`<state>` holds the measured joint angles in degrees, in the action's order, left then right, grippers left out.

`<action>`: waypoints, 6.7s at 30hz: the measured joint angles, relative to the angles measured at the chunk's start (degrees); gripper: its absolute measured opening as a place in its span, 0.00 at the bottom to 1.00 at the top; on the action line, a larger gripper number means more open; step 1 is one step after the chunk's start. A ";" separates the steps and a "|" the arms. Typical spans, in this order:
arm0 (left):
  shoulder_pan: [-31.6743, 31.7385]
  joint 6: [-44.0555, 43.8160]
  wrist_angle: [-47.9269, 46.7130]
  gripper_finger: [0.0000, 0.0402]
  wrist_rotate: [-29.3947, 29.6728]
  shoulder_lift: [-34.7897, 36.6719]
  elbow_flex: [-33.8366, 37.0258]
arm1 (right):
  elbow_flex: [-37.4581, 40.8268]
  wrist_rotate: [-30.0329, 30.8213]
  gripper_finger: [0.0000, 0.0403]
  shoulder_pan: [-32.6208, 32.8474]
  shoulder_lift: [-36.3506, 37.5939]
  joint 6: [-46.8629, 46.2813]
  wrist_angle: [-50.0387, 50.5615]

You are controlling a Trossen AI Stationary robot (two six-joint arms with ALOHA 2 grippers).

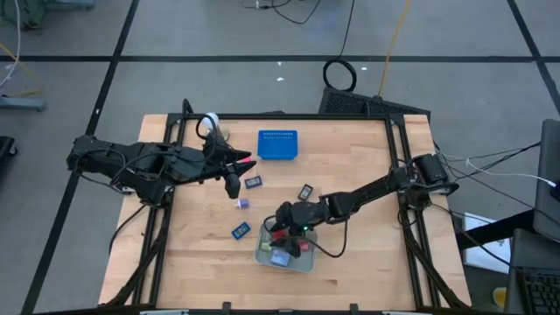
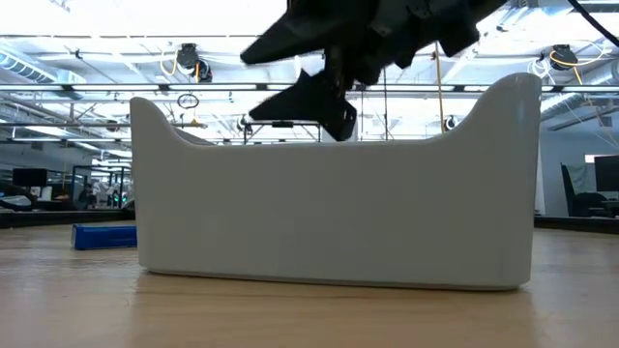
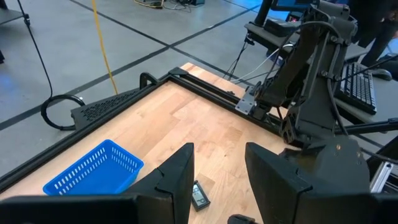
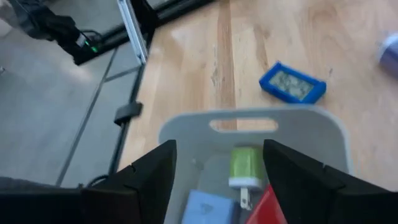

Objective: Pick & Place Office items
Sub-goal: Put the black digital clock into the blue bin

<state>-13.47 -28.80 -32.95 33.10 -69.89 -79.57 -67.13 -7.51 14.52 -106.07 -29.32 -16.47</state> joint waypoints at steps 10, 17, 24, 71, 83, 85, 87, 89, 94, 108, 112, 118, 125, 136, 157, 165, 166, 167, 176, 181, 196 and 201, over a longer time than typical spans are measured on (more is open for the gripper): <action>-0.13 -0.23 -0.06 0.36 -0.13 0.00 0.00 | 0.00 0.17 0.61 -3.38 9.08 8.41 11.39; -0.11 -1.43 -0.35 0.36 -0.23 0.00 0.00 | 0.00 0.20 0.61 -6.65 15.59 13.95 23.03; -0.11 -3.48 -0.32 0.36 -0.24 -0.01 0.00 | 0.01 0.22 0.61 -10.10 19.88 15.25 30.76; 5.00 0.49 9.89 0.36 -5.88 0.75 13.59 | 0.00 4.63 0.61 -18.72 32.49 13.96 39.62; 6.71 10.39 34.58 0.36 -14.90 23.22 39.68 | 0.00 7.12 0.61 -18.70 32.60 6.46 39.88; 6.71 10.99 35.69 0.36 -15.43 27.18 43.30 | 0.00 7.71 0.61 -18.70 32.60 5.41 39.82; 6.71 12.04 36.96 0.36 -16.55 31.30 46.63 | 0.00 7.91 0.61 -18.70 32.60 4.37 39.68; 6.71 13.12 38.79 0.36 -17.69 34.88 49.52 | 0.00 9.48 0.61 -18.70 32.60 3.27 39.16; 6.71 14.08 38.88 0.36 -18.18 41.80 57.07 | 0.00 14.90 0.61 -18.66 32.60 1.91 38.44; 6.71 16.33 41.29 0.36 -22.54 52.79 70.88 | 0.00 21.24 0.61 -18.66 32.55 1.46 38.58; 6.71 16.24 41.33 0.36 -22.71 55.04 74.15 | 0.00 21.40 0.61 -18.66 32.55 1.44 38.58; 6.71 16.58 41.45 0.36 -22.63 58.24 77.37 | 0.00 21.41 0.61 -18.65 31.98 -1.14 38.91; 6.71 19.20 38.60 0.36 -20.75 59.94 78.73 | 0.13 21.18 0.61 -18.55 30.80 -1.67 39.84; 6.71 15.40 36.34 0.36 -14.92 59.67 78.62 | 0.00 20.91 0.61 -18.55 29.65 -3.97 39.48; 6.71 15.06 36.59 0.36 -14.77 59.67 78.64 | 0.02 10.21 0.61 -18.31 29.65 6.09 45.84; 6.71 15.06 36.61 0.36 -14.77 59.67 78.64 | 0.02 8.89 0.61 -18.16 29.65 10.53 49.86; 6.71 15.06 36.62 0.36 -14.76 59.67 78.64 | 0.02 8.90 0.61 -17.97 29.65 10.61 51.12; 6.71 15.06 36.63 0.36 -14.77 59.67 78.64 | 0.02 8.90 0.61 -17.68 29.38 10.55 52.52; 6.71 15.06 36.66 0.36 -14.86 59.67 78.66 | -6.15 8.77 0.61 -17.02 21.34 8.38 61.60; 6.71 15.06 36.66 0.36 -14.95 59.67 78.66 | -17.37 7.96 0.61 -17.93 13.46 4.68 69.54; 6.71 15.05 36.65 0.36 -14.98 59.67 78.66 | -25.11 -0.17 0.75 -19.82 2.83 -4.48 74.09; 6.71 15.06 36.65 0.36 -14.99 59.67 78.66 | -25.08 3.09 0.85 -19.30 0.88 -0.64 74.77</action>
<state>-6.76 -13.74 3.69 18.11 -10.22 -0.91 -92.21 -4.42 -4.79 -105.19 -29.96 58.30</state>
